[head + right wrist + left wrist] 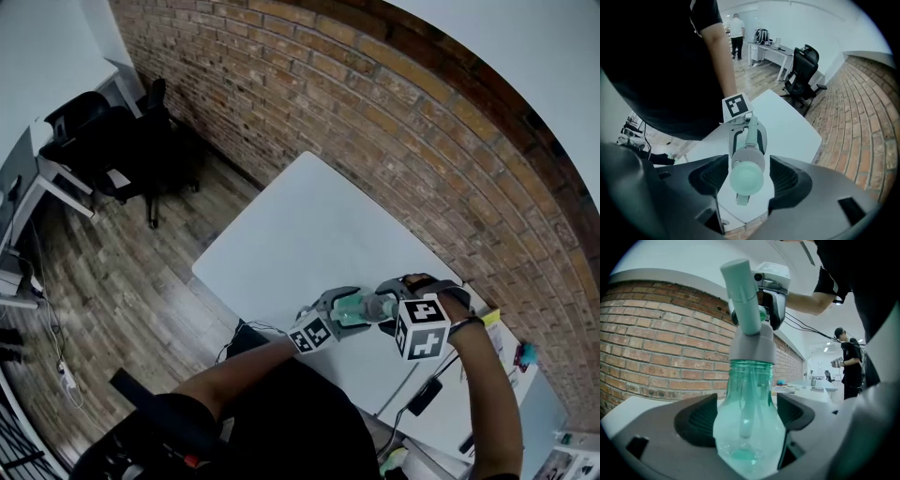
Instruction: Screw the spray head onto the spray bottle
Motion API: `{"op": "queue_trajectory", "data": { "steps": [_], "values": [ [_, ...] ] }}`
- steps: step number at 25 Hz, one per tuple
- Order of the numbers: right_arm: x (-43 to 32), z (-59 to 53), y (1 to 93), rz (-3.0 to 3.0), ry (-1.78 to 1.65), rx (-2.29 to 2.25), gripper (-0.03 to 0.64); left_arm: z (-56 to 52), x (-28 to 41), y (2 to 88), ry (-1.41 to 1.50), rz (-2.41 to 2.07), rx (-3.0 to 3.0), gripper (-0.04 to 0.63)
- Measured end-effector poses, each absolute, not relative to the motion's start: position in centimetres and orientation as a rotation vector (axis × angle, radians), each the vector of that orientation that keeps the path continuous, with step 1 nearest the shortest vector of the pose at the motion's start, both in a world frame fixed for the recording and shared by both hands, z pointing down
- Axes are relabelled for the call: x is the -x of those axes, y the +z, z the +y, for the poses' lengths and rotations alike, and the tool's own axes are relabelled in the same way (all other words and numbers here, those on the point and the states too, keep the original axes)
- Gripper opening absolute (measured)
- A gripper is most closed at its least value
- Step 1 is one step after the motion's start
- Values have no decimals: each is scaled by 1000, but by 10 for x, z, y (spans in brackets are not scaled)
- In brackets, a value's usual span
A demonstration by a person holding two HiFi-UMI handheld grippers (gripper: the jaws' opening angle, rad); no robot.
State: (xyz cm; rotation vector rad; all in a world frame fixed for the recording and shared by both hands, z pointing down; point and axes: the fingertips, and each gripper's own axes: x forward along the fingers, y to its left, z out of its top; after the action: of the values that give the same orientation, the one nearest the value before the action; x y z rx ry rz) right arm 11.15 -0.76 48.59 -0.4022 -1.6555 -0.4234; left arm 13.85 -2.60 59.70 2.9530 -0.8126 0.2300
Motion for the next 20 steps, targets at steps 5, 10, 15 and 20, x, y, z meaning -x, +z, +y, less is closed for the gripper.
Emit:
{"op": "queue_trajectory", "data": {
  "steps": [5, 10, 15, 20],
  "values": [
    [-119, -11, 498, -1541, -523, 468, 259, -25, -138, 597, 227, -810, -2950, 381],
    [-121, -16, 507, -1530, -550, 463, 258, -25, -138, 597, 225, -812, -2950, 380],
    [-121, -15, 510, -1553, -514, 442, 259, -25, -138, 596, 222, -813, -2950, 381],
    [-120, -12, 511, -1641, -324, 321, 259, -25, -139, 597, 222, -819, -2950, 382]
  ]
}}
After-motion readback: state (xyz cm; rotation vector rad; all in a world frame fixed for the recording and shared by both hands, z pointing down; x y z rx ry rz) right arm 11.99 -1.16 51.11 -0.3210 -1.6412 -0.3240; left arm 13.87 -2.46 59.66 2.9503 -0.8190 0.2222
